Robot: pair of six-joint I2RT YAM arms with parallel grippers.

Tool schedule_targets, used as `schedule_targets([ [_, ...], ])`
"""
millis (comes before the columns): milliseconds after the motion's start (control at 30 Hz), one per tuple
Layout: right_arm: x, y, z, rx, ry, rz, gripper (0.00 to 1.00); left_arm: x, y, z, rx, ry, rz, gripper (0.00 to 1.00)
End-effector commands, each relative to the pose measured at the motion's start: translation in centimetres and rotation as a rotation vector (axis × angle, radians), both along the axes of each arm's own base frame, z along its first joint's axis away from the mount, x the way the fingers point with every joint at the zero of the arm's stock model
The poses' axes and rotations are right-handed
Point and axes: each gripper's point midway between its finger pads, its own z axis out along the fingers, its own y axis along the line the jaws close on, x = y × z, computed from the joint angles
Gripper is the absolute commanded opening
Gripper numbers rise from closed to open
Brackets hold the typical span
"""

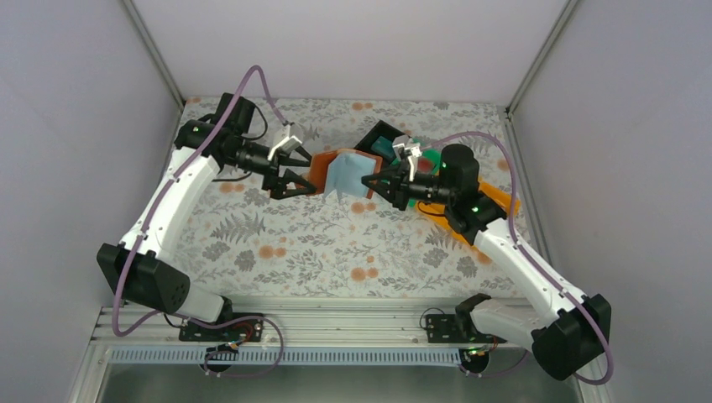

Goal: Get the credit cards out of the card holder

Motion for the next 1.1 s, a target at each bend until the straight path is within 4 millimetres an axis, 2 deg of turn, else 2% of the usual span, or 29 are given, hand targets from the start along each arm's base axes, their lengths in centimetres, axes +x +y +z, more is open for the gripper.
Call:
schedule_targets([
  [0,0.8,0.0,1.4,0.014,-0.007,-0.018,0.04,-1.0,-0.3,0.9,-0.039,-0.033,-0.033,0.94],
  [33,1.1,0.1,1.5,0.017,0.002,-0.025,0.04,-1.0,-0.4,1.0,-0.042,-0.033,-0.035,1.0],
  [167,2.8,0.3,1.3,0.019,0.07,-0.09,0.04,-0.5,-0.8,0.8,-0.036,-0.034,-0.022,1.0],
  [367,5.2,0.6,1.5,0.02,0.156,-0.264,0.04,3.1,-0.6,-1.1,0.065,-0.031,0.143,1.0],
  [533,6.7,2.9,-0.3,-0.07,0.268,-0.399,0.04,5.3,-0.5,-1.8,0.125,-0.066,0.241,1.0],
  [700,6.6,5.7,0.0,-0.075,0.28,-0.37,0.04,7.6,0.1,-2.6,0.188,-0.081,0.344,1.0],
  [833,5.8,8.2,0.2,-0.093,0.257,-0.292,0.04,8.7,0.5,-3.0,0.213,-0.093,0.39,1.0],
  [1067,4.9,9.5,0.8,-0.086,0.237,-0.231,0.04,8.9,0.4,-3.4,0.218,-0.085,0.394,1.0],
])
